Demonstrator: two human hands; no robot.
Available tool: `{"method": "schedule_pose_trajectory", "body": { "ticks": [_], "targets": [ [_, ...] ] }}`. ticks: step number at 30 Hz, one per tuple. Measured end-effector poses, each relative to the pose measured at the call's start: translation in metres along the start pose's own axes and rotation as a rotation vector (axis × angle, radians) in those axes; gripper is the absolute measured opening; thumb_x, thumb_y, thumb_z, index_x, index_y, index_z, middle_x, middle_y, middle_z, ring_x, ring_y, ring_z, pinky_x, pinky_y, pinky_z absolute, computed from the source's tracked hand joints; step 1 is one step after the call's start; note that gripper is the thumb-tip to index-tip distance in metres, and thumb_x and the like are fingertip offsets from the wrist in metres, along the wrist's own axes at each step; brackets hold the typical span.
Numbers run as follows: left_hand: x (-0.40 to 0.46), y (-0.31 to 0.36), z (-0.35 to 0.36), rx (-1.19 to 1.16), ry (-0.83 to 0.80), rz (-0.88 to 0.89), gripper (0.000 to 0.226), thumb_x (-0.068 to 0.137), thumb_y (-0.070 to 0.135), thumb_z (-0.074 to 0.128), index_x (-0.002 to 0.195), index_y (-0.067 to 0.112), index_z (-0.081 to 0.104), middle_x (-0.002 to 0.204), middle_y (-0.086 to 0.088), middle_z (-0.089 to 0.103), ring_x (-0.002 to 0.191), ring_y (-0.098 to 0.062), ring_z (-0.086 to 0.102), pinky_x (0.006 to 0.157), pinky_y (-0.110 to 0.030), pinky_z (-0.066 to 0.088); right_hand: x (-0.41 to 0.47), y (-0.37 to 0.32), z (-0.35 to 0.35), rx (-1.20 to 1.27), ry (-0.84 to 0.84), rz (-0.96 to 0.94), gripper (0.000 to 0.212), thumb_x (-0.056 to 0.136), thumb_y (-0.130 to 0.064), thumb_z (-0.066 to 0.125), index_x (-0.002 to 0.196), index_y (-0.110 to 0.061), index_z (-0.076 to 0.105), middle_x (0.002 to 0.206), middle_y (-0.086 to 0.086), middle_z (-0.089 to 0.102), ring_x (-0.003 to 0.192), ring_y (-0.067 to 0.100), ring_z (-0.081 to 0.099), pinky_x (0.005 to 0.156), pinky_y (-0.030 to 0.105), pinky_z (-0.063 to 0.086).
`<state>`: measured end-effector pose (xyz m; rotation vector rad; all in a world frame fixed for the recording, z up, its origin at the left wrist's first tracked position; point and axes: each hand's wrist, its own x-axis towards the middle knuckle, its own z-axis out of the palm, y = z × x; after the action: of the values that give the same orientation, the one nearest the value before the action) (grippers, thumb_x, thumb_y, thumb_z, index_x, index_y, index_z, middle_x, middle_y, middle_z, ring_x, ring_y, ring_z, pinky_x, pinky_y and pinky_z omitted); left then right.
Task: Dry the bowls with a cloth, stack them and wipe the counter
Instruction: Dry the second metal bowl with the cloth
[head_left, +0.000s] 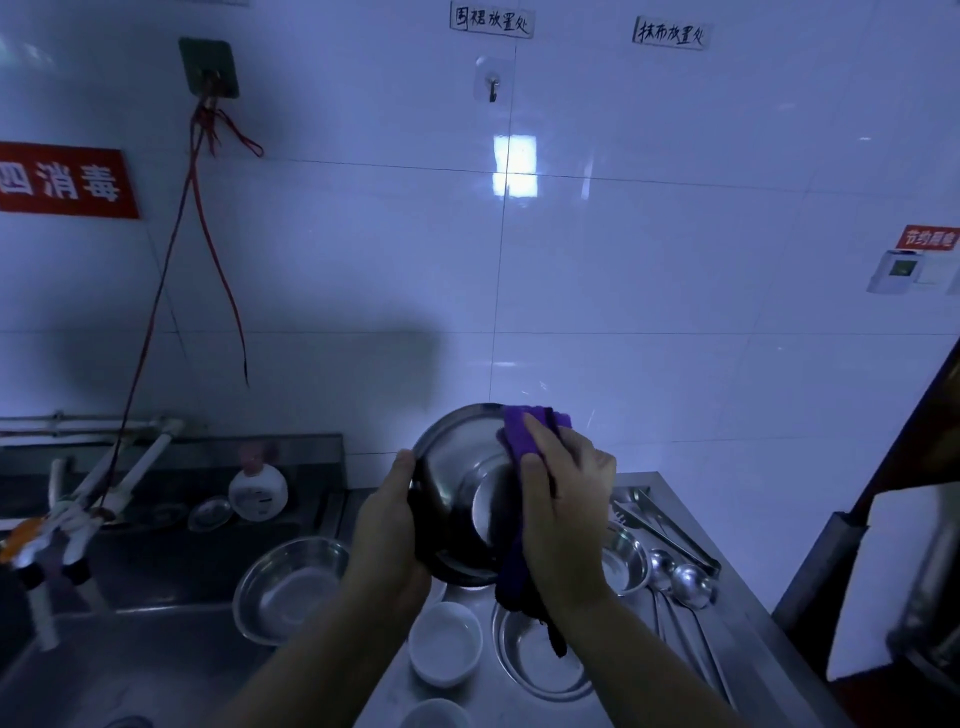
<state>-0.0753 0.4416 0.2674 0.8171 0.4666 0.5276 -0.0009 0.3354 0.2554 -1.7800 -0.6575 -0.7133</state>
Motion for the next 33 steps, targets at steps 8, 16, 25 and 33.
{"method": "schedule_pose_trajectory", "body": {
  "ticks": [8, 16, 25, 33],
  "targets": [
    [0.006, 0.01, 0.008, -0.08, 0.007, -0.162, 0.044, 0.097, 0.041, 0.042, 0.103, 0.004, 0.064, 0.072, -0.014, 0.071, 0.065, -0.025, 0.069, 0.058, -0.032, 0.054, -0.033, 0.016, 0.003, -0.273, -0.068, -0.682, 0.029, 0.096, -0.025, 0.049, 0.124, -0.029, 0.057, 0.124, -0.001, 0.052, 0.099, 0.02, 0.048, 0.08, 0.038, 0.045],
    [0.008, 0.004, 0.003, 0.01, 0.071, -0.069, 0.04, 0.095, 0.037, 0.049, 0.105, 0.004, 0.068, 0.097, -0.016, 0.073, 0.09, -0.03, 0.069, 0.074, -0.038, 0.052, -0.01, 0.045, -0.012, -0.044, -0.059, -0.442, 0.033, 0.09, -0.019, 0.047, 0.122, -0.024, 0.056, 0.118, 0.001, 0.048, 0.104, 0.016, 0.041, 0.09, 0.024, 0.035],
    [0.005, -0.004, 0.004, 0.371, 0.111, 0.035, 0.031, 0.091, 0.038, 0.055, 0.093, 0.011, 0.071, 0.09, -0.014, 0.073, 0.09, -0.031, 0.067, 0.088, -0.047, 0.052, 0.038, 0.015, -0.015, -0.07, -0.422, -0.526, 0.031, 0.092, -0.021, 0.047, 0.113, -0.014, 0.068, 0.107, 0.003, 0.063, 0.093, 0.022, 0.049, 0.082, 0.032, 0.039],
    [0.018, 0.011, 0.011, 0.108, 0.121, -0.039, 0.026, 0.091, 0.033, 0.057, 0.089, 0.009, 0.069, 0.078, -0.009, 0.074, 0.067, -0.023, 0.071, 0.055, -0.03, 0.053, 0.05, 0.036, -0.016, 0.168, -0.369, -0.149, 0.034, 0.095, -0.018, 0.04, 0.121, -0.024, 0.061, 0.112, -0.009, 0.06, 0.105, 0.016, 0.047, 0.089, 0.021, 0.037]
  ]
}}
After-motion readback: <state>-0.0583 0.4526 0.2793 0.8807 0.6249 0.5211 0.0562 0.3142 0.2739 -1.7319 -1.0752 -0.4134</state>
